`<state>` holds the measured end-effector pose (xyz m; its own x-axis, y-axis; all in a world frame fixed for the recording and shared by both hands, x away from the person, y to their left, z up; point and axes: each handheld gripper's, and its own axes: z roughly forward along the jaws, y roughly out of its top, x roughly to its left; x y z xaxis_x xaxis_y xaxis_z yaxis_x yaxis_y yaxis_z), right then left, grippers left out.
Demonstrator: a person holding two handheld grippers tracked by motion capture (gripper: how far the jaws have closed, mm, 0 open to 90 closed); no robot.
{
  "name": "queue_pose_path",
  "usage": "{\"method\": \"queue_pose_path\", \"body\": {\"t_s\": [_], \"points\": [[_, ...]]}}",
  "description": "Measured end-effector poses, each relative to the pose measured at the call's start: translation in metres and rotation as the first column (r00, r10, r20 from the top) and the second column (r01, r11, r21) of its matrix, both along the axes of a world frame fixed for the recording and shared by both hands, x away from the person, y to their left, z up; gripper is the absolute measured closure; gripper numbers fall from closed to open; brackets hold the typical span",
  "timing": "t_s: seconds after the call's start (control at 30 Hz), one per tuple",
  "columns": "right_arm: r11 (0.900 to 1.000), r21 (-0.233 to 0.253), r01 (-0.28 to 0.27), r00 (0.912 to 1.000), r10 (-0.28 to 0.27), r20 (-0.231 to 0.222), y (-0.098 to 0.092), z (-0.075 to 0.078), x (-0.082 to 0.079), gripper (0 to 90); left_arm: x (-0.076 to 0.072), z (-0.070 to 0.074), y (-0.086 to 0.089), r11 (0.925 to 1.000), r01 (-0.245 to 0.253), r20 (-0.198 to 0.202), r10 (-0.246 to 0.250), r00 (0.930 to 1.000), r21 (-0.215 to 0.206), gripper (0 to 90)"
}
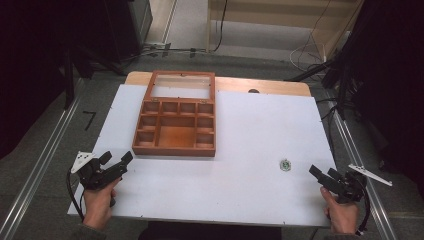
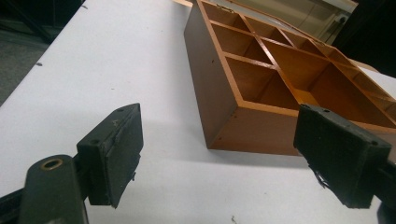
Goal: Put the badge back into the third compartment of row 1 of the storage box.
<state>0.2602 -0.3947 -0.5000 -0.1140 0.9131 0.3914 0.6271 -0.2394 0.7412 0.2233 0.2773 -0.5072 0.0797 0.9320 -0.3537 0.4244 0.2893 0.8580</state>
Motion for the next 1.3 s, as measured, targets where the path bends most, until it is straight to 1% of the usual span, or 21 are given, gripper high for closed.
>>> {"method": "queue_pose_path", "body": {"t_s": [0.23,0.3,0.4,0.6,0.8,0.87,1.03,1.23,1.3], "points": [[1.000,0.015,0.005,1.0000,-0.004,-0.005,-0.001,0.000,0.001,12.1,0.000,0.000,-0.001,1.0000,0.006,-0.003,-0.006,1.0000,0.001,16.0],[1.000,0.025,-0.008,0.9998,0.008,-0.020,-0.001,-0.002,0.003,12.4,0.001,0.000,-0.001,1.0000,0.006,-0.003,-0.006,1.0000,0.000,16.0],[1.000,0.024,-0.019,0.9994,0.020,-0.027,0.002,-0.003,0.006,12.5,0.001,-0.001,-0.001,1.0000,0.009,-0.007,-0.009,0.9999,0.003,16.0],[0.999,0.033,-0.040,0.9986,0.041,-0.033,0.005,-0.004,0.010,12.7,0.001,-0.001,0.000,0.9999,0.012,-0.007,-0.012,0.9999,0.002,16.0],[0.998,0.044,-0.046,0.9980,0.048,-0.043,0.006,-0.005,0.013,13.0,0.002,-0.001,-0.001,0.9998,0.019,-0.006,-0.019,0.9998,-0.002,16.0],[0.998,0.043,-0.050,0.9979,0.051,-0.041,0.007,-0.005,0.014,14.6,0.001,-0.001,-0.001,0.9998,0.021,-0.006,-0.021,0.9998,-0.001,16.0],[0.997,0.043,-0.060,0.9972,0.062,-0.042,0.010,-0.006,0.016,14.8,0.001,-0.001,-0.002,0.9998,0.021,-0.006,-0.021,0.9998,-0.002,16.0],[0.996,0.053,-0.073,0.9953,0.076,-0.059,0.014,-0.008,0.020,15.8,0.001,-0.001,-0.002,0.9997,0.025,-0.007,-0.024,0.9997,0.001,16.0],[0.996,0.051,-0.078,0.9951,0.081,-0.057,0.015,-0.009,0.021,17.0,0.001,-0.001,-0.002,0.9997,0.025,-0.007,-0.025,0.9997,0.002,16.0]]}}
